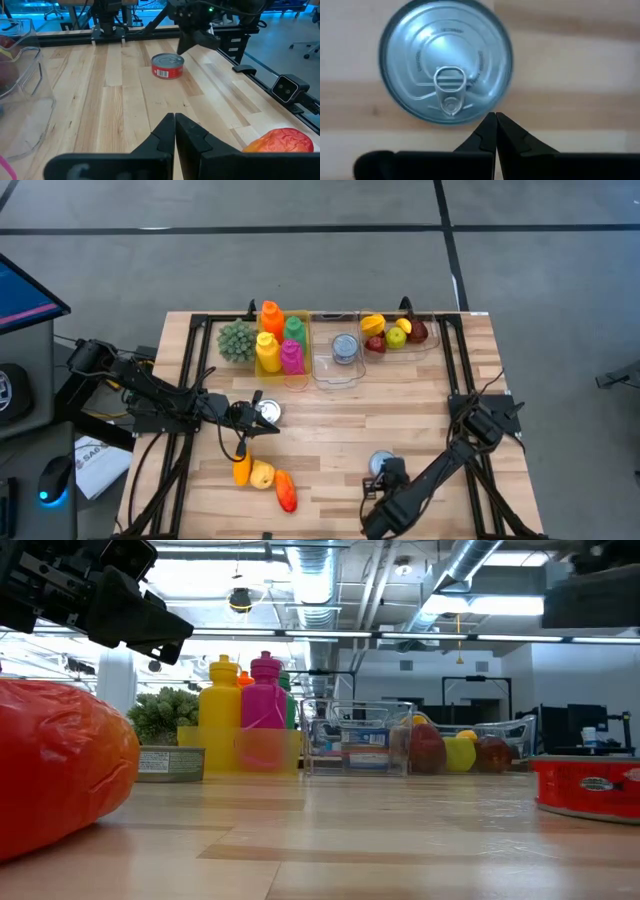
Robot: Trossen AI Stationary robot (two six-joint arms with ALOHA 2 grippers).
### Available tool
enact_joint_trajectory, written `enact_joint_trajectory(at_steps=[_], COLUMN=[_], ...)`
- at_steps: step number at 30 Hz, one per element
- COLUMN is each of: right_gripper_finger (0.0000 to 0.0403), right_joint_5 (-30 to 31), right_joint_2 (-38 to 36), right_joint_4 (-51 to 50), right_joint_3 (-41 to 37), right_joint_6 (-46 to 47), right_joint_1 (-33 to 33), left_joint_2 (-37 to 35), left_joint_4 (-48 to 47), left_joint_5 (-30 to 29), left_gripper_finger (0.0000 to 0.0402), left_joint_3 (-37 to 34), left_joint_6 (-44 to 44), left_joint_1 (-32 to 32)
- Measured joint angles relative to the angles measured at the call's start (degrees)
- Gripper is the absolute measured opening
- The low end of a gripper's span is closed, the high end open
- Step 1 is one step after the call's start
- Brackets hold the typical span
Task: Pick & Place Food Item
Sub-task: Put the red tuna into the left transparent bin
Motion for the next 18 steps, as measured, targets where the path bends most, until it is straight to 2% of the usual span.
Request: enact_joint_trajectory(at_steps=[10, 18], right_gripper_finger=[0.0, 0.0], right_joint_5=[4.06, 2.27], right_joint_2=[0.0, 0.0], right_joint_4=[-1.65, -8.56], right_joint_3=[0.0, 0.0], right_joint_6=[-2.6, -2.05], right_joint_1=[-2.36, -3.15], left_joint_2=[0.0, 0.0], left_joint_4=[0.0, 0.0], left_joint_5=[0.0, 0.0], left_gripper_finger=[0.0002, 0.0002], left_joint_3=[0.0, -0.02], left_joint_6=[0.0, 0.0], left_joint_1=[0.0, 0.0])
